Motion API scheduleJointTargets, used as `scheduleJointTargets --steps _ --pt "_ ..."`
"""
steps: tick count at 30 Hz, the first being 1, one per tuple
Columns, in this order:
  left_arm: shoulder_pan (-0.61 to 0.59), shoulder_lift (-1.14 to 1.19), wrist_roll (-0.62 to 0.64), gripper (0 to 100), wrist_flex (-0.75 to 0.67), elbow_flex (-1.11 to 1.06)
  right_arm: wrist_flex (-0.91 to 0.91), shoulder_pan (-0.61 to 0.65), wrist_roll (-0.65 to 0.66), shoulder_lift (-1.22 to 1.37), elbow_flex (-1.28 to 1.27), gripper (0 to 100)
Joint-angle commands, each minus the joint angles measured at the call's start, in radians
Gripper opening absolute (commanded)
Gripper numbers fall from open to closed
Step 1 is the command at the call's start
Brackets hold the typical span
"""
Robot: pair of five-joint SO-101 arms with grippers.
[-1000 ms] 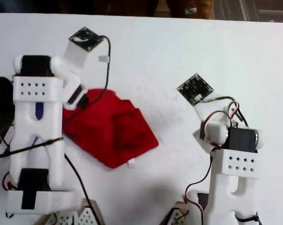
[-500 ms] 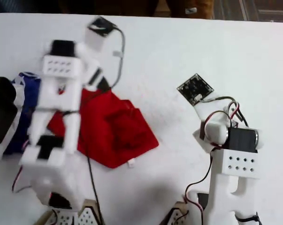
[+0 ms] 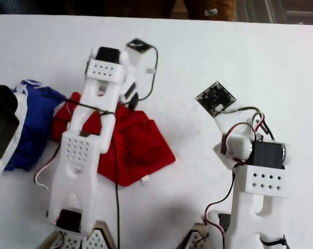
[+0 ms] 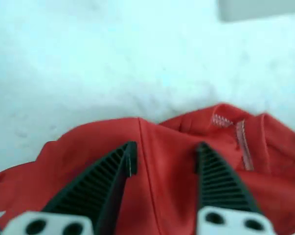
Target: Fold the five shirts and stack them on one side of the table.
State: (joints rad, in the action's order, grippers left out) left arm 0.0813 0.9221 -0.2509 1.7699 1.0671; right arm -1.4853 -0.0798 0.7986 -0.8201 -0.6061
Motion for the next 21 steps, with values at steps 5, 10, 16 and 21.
scheduleJointTargets --steps 5,10,16,21 --pt "-0.005 -0.012 0.072 3 0.017 0.061 0.05 0.004 -0.002 -0.018 0.008 30.8" --pt "0.012 -0.015 0.069 2 0.018 0.064 0.085 0.004 -0.002 -0.018 -0.043 30.8" --pt "0.012 -0.037 -0.009 6 0.021 0.05 0.09 0.004 -0.002 -0.018 -0.046 30.8" --pt "-0.021 -0.123 0.025 22 0.018 -0.035 0.091 0.004 0.002 -0.018 -0.046 30.8"
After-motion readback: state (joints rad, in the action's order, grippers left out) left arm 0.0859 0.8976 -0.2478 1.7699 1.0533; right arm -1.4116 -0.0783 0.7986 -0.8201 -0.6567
